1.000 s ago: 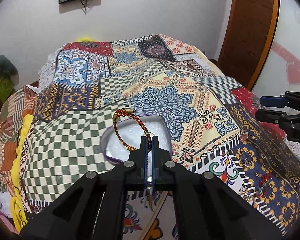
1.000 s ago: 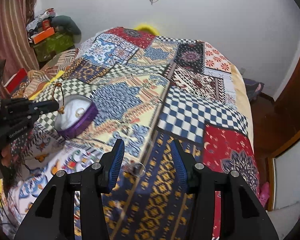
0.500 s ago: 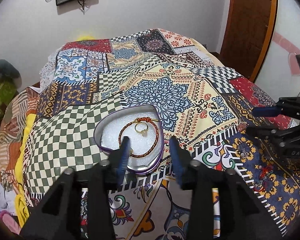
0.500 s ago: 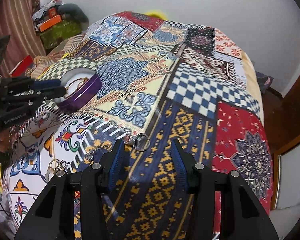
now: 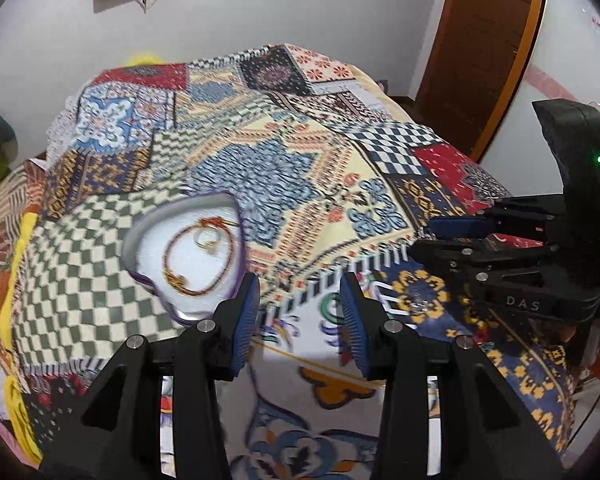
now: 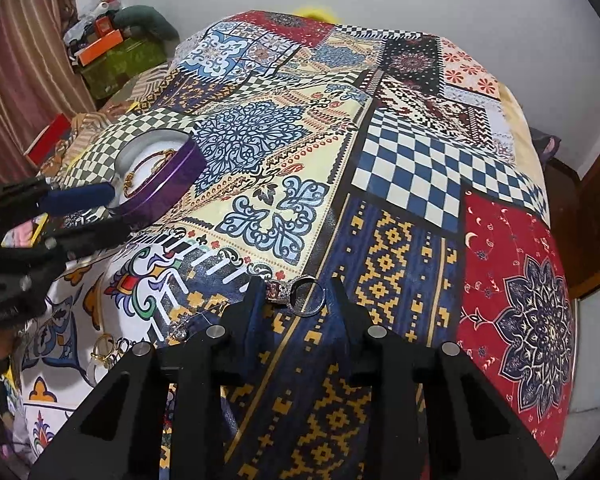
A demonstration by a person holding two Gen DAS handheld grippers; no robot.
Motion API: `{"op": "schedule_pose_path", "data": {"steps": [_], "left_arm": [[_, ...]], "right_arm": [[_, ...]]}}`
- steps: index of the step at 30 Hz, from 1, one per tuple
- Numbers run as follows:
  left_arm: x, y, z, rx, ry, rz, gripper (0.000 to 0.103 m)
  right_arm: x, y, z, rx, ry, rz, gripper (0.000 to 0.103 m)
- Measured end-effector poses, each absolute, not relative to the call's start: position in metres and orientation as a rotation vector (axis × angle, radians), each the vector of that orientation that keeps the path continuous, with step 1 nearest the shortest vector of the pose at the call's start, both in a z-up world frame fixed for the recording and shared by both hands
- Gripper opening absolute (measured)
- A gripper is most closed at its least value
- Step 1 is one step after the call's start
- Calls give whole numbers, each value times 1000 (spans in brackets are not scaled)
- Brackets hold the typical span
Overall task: Organize jewelry
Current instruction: 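Grasp a silver ring from the bed cover with the right tool, then carry the silver ring to the purple tin and open the right tool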
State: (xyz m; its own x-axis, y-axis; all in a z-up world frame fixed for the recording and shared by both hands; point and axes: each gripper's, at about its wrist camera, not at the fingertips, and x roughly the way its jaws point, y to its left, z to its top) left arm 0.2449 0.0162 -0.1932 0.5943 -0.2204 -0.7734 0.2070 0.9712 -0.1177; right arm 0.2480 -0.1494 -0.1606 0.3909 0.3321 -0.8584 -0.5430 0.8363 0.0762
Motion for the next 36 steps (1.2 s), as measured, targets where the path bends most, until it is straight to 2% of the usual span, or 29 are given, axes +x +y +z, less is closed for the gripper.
{"op": "schedule_pose_path", "data": {"steps": [15,17,24,36], "left_arm": [[237,-33,-197,-27,946,-363,40],[237,-37,-199,-23,956,-373,38],[239,-44,-205,-6,975,-375,8],[230,-31,-184,-27,911,-338,8]], "right_arm": [[226,-172,-139,-214,980,540,28],[224,-174,-138,-209,979,537,28],[218,-180,-132,-193,968,529,28],[212,-176,-113,-172,930,531,28]]}}
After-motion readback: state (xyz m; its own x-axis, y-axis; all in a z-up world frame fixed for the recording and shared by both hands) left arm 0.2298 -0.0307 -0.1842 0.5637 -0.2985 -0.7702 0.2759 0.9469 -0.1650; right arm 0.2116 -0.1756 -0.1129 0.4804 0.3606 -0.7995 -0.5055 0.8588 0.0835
